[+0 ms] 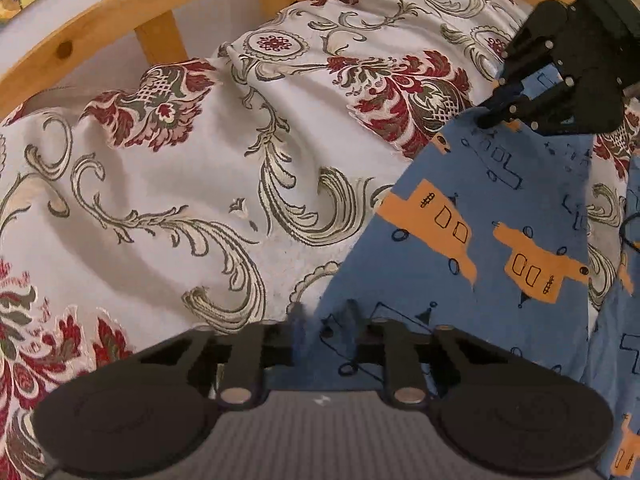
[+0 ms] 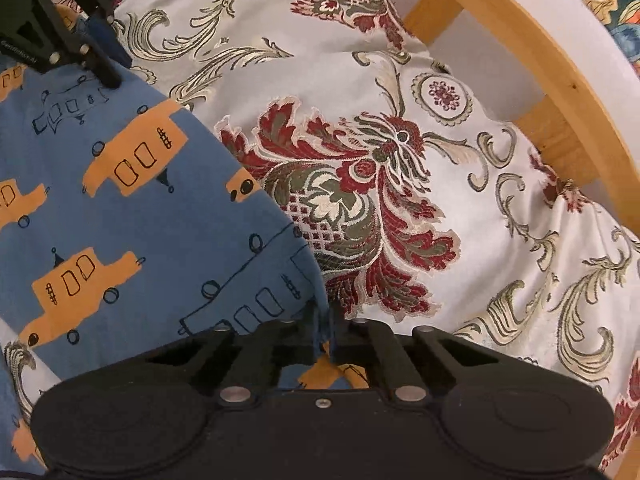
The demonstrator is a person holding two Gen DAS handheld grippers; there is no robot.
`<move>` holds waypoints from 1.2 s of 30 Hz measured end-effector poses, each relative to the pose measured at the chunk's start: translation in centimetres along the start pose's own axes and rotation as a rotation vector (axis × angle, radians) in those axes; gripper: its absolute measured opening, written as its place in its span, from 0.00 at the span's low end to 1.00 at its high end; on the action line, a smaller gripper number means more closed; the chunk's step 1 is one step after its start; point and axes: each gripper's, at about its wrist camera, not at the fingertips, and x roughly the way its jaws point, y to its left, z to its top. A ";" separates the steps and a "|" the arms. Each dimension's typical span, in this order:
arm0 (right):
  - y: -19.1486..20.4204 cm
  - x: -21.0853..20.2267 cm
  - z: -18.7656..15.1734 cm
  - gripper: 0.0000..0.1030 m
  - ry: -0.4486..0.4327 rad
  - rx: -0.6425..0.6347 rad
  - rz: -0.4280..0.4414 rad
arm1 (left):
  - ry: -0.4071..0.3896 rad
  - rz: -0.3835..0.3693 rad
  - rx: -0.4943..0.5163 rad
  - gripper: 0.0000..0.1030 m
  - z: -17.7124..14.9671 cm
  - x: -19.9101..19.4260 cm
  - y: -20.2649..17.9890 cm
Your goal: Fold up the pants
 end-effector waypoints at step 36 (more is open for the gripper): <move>20.4 -20.1 -15.1 0.02 -0.361 0.180 -0.377 | -0.308 0.313 -0.072 0.00 -14.5 -15.7 -18.8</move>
